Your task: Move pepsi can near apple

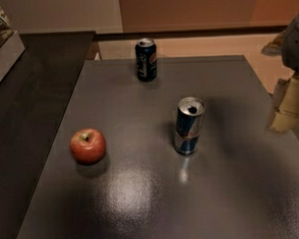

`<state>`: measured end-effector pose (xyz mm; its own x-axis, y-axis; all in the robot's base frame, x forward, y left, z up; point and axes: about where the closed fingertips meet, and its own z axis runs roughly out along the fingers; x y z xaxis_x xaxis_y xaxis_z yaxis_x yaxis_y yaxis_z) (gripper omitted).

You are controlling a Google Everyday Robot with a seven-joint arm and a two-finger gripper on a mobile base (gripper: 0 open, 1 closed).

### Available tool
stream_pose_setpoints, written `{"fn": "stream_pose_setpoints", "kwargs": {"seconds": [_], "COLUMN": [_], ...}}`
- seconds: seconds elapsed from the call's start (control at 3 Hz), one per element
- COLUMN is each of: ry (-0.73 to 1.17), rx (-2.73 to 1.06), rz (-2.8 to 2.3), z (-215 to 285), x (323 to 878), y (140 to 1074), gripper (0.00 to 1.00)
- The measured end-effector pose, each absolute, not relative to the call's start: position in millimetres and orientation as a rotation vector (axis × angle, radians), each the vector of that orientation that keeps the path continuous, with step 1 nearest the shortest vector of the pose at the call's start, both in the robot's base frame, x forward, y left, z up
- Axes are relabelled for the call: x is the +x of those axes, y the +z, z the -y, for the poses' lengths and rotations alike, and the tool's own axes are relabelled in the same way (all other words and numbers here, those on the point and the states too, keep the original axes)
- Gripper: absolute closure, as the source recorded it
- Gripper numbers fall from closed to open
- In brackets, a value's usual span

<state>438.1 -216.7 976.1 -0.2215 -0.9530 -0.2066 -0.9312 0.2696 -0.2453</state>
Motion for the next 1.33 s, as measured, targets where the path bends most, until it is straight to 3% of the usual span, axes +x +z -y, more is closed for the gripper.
{"fn": "stream_pose_setpoints", "kwargs": {"seconds": [0.67,1.33], "ry": [-0.064,0.083], "rx": [-1.750,-1.676], "rz": [-2.177,-2.071], "z": [202.1,147.0], "x": [449.8,516.3], "y": [977.6,974.7], "gripper": [0.00,0.00]}}
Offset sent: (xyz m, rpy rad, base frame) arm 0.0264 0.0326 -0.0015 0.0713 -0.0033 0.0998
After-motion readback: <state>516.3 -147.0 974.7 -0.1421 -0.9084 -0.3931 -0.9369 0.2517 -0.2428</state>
